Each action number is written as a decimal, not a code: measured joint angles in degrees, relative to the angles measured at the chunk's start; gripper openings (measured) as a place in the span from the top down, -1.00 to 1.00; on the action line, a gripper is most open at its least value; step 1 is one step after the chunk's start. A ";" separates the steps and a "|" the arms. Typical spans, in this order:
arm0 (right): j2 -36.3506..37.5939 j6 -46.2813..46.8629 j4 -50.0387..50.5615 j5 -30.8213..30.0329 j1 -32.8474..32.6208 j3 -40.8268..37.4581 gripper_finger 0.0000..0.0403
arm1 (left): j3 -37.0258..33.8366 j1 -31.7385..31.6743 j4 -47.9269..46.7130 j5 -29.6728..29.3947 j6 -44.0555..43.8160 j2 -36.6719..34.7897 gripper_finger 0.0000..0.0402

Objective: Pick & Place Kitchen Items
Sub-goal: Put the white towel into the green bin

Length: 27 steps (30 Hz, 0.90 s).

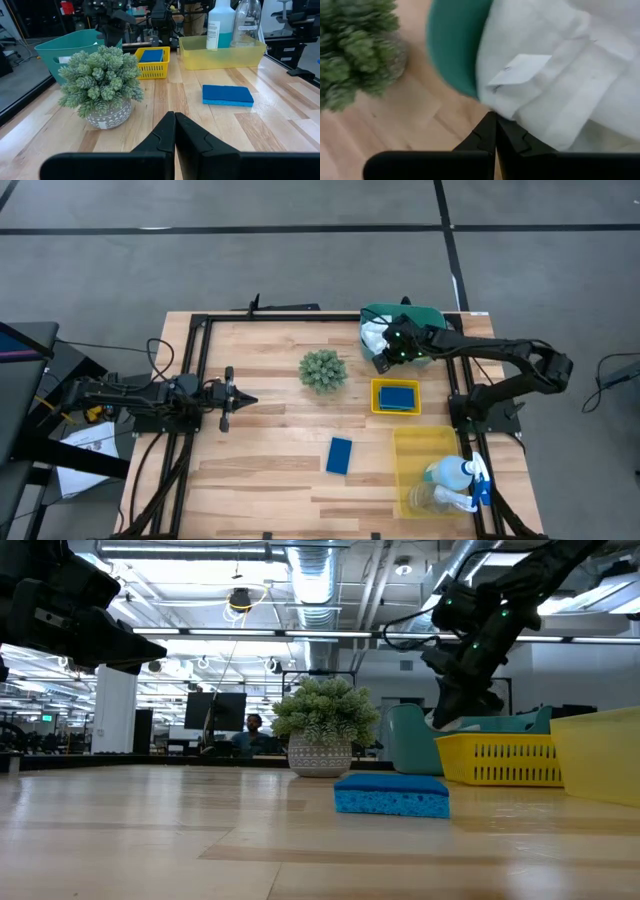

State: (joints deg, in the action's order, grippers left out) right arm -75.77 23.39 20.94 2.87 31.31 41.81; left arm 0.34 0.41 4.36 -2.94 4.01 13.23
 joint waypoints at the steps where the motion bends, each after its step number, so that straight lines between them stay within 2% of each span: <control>1: -0.55 0.00 -0.11 -0.12 0.28 0.17 1.00 | 0.00 -0.01 0.00 0.00 0.00 0.01 0.99; 15: -1.38 -0.92 -0.82 -0.13 1.01 0.24 1.00 | 0.00 0.01 0.00 0.00 0.00 0.02 0.99; 21: 0.90 -1.31 -0.27 -0.10 1.01 0.22 1.00 | 0.00 0.00 0.00 0.00 0.00 0.00 0.99; 27: 2.32 -0.45 2.19 -2.91 1.03 0.07 1.00 | 0.00 0.01 0.00 0.00 0.00 0.02 0.99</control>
State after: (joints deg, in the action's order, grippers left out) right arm -73.45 22.94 23.12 -0.03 32.34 41.87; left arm 0.34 0.43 4.36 -2.94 4.01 13.26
